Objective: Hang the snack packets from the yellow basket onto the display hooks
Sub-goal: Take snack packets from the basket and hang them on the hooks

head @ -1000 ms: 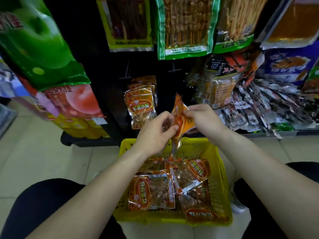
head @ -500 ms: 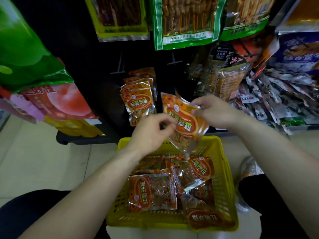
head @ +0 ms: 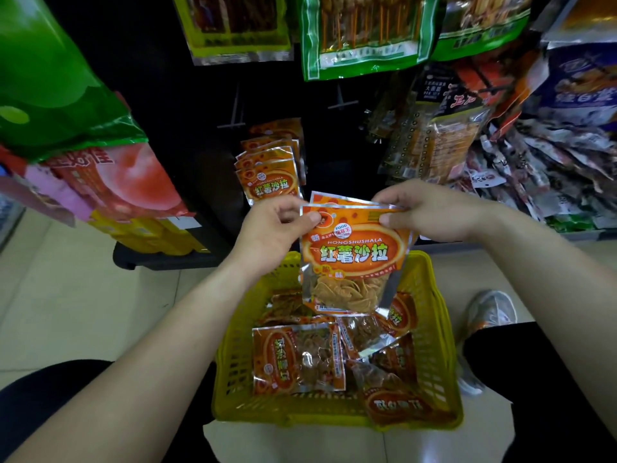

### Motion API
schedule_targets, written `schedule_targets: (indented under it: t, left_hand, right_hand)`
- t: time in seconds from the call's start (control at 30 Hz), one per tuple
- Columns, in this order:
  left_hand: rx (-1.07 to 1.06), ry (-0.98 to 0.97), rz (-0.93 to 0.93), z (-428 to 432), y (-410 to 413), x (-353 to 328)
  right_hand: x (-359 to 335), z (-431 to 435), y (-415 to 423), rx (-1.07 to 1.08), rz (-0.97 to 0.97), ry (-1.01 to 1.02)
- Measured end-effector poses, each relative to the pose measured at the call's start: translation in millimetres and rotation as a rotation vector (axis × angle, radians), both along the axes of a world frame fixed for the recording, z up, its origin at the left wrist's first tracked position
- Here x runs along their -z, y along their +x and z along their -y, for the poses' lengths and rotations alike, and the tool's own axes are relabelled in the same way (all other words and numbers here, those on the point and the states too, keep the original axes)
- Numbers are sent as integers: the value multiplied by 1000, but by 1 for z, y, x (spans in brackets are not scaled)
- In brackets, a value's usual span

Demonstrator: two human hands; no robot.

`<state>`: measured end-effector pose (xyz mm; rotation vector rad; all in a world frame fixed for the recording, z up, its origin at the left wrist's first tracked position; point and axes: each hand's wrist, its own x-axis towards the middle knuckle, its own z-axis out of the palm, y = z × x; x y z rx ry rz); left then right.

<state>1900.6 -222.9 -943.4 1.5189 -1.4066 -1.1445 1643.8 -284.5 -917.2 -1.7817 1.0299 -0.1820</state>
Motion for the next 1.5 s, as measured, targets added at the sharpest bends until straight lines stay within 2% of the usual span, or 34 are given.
schedule_targets:
  t: [0.47,0.7,1.13,1.33,1.5]
  left_hand:
    - [-125,39,21,8,-1,3]
    - [-118,25,20,9,-3,3]
    - [-133,20,39,9,-8,1]
    - [-121,-5,85,8,-9,6]
    - [-120,-45,88,1,-4,8]
  right_hand:
    - [2,6,1,138,113,-38]
    - [-2,2,4,177,64,-160]
    - [4,5,3,163,52,-161]
    - [4,1,10,90,-31,-179]
    - [1,-8,32,-23,-276,-346]
